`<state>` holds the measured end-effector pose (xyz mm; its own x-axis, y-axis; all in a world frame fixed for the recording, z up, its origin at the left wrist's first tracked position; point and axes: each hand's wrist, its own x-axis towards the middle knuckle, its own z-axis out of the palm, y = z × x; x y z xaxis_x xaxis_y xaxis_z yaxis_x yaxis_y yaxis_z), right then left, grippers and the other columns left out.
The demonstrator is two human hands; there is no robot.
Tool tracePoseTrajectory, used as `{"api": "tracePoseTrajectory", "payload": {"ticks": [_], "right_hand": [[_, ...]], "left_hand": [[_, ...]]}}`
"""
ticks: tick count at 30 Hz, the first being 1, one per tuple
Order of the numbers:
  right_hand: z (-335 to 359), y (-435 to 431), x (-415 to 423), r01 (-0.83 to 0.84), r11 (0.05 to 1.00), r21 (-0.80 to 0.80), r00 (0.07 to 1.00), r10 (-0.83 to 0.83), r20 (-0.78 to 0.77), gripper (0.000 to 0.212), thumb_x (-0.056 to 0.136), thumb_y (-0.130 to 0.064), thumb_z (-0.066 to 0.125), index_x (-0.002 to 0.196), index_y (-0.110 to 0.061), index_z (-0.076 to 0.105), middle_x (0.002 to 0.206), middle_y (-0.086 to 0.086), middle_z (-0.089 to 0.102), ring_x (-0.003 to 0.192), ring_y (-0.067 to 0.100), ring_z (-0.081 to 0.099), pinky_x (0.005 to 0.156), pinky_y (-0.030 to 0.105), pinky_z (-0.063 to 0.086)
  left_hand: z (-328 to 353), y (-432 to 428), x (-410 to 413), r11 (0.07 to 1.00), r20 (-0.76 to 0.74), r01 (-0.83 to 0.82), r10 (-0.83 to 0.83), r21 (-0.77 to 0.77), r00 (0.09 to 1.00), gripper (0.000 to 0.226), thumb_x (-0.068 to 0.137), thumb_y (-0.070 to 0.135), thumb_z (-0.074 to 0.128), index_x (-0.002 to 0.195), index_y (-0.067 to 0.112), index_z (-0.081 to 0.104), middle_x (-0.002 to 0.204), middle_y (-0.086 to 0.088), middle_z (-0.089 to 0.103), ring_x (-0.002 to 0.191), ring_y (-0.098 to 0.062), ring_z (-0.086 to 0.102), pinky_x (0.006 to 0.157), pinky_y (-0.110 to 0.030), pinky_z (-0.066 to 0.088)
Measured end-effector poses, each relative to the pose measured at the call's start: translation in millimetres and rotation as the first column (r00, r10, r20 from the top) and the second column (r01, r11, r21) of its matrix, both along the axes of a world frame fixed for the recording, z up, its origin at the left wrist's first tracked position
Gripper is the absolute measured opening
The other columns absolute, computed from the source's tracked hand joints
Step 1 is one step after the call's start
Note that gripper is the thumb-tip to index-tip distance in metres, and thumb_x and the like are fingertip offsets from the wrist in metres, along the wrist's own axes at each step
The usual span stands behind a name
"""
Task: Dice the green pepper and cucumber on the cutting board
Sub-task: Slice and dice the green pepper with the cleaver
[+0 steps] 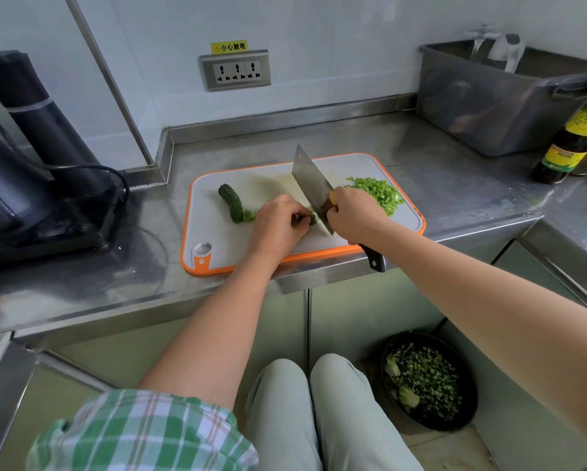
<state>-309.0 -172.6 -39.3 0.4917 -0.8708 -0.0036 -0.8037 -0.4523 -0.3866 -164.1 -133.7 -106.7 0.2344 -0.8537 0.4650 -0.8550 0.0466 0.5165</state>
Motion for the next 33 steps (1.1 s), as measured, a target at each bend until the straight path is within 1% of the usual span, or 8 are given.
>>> {"api": "tracePoseTrajectory", "payload": {"ticks": [4,6,9,12,17,23,28,33], "right_hand": [[12,2,-8,-0.023,1.000,0.017,1.000,0.023,-0.004,0.023,0.088,-0.004,0.041,0.068,-0.012,0.033,0.068,0.007,0.047,0.043,0.021,0.051,0.041,0.025,0.032],[17,5,-8,-0.047,0.999,0.022,0.998,0.048,-0.046,0.019,0.088,-0.003,0.041,0.070,-0.009,0.036,0.068,0.008,0.048,0.043,0.021,0.052,0.041,0.025,0.033],[19,10,-6,-0.061,0.998,0.029,0.995,0.063,-0.081,0.007,0.091,-0.005,0.040,0.084,-0.005,0.042,0.069,0.007,0.046,0.044,0.021,0.052,0.040,0.026,0.035],[18,12,-4,-0.052,0.998,0.040,0.994,0.055,-0.098,0.015,0.091,-0.004,0.040,0.076,-0.007,0.038,0.071,0.008,0.046,0.043,0.021,0.051,0.040,0.025,0.035],[14,8,1,-0.047,0.998,0.048,0.992,0.052,-0.113,0.013,0.091,-0.003,0.040,0.078,-0.007,0.038,0.070,0.008,0.045,0.044,0.020,0.051,0.040,0.025,0.035],[4,3,13,-0.034,0.999,0.014,0.992,0.036,-0.122,0.024,0.085,-0.001,0.040,0.066,-0.012,0.031,0.067,0.006,0.044,0.042,0.020,0.051,0.043,0.022,0.033],[5,-2,2,-0.006,1.000,0.012,1.000,0.006,0.001,0.024,0.088,-0.003,0.039,0.068,-0.013,0.032,0.069,0.007,0.045,0.043,0.021,0.053,0.041,0.024,0.035],[21,2,-4,-0.062,0.997,0.039,0.994,0.066,-0.093,0.021,0.088,-0.002,0.042,0.068,-0.008,0.037,0.067,0.011,0.050,0.041,0.018,0.051,0.039,0.024,0.035]], "left_hand": [[1,1,0,1.000,-0.007,-0.015,0.015,0.000,1.000,0.010,0.078,0.012,0.073,0.087,0.015,0.077,0.084,-0.005,0.068,0.077,-0.022,0.063,0.071,-0.030,0.048],[3,1,0,1.000,-0.030,-0.028,0.028,0.000,0.999,0.009,0.077,0.012,0.075,0.086,0.013,0.075,0.085,-0.005,0.070,0.078,-0.022,0.063,0.072,-0.029,0.047],[3,2,-1,0.999,-0.055,-0.034,0.034,-0.008,0.998,0.005,0.075,0.010,0.076,0.078,0.012,0.072,0.081,-0.005,0.070,0.074,-0.022,0.063,0.068,-0.028,0.044],[1,2,1,0.999,-0.062,-0.036,0.035,-0.017,0.997,0.004,0.074,0.010,0.077,0.076,0.011,0.073,0.077,-0.007,0.067,0.070,-0.024,0.062,0.065,-0.033,0.047],[0,2,3,0.999,-0.069,-0.031,0.029,-0.028,0.997,0.003,0.074,0.010,0.078,0.076,0.011,0.075,0.076,-0.007,0.067,0.069,-0.025,0.062,0.064,-0.034,0.048],[0,1,3,0.999,-0.025,-0.018,0.017,-0.030,1.000,0.006,0.074,0.005,0.072,0.075,0.010,0.075,0.079,-0.005,0.067,0.072,-0.024,0.062,0.065,-0.031,0.046],[-1,2,2,0.998,-0.021,-0.032,0.031,-0.054,0.999,0.009,0.074,0.003,0.072,0.076,0.011,0.075,0.081,-0.006,0.065,0.072,-0.022,0.061,0.065,-0.026,0.043],[1,2,0,0.997,-0.017,-0.045,0.044,-0.055,0.999,0.009,0.074,0.001,0.071,0.073,0.010,0.073,0.077,-0.007,0.065,0.069,-0.024,0.060,0.063,-0.023,0.036]]}}
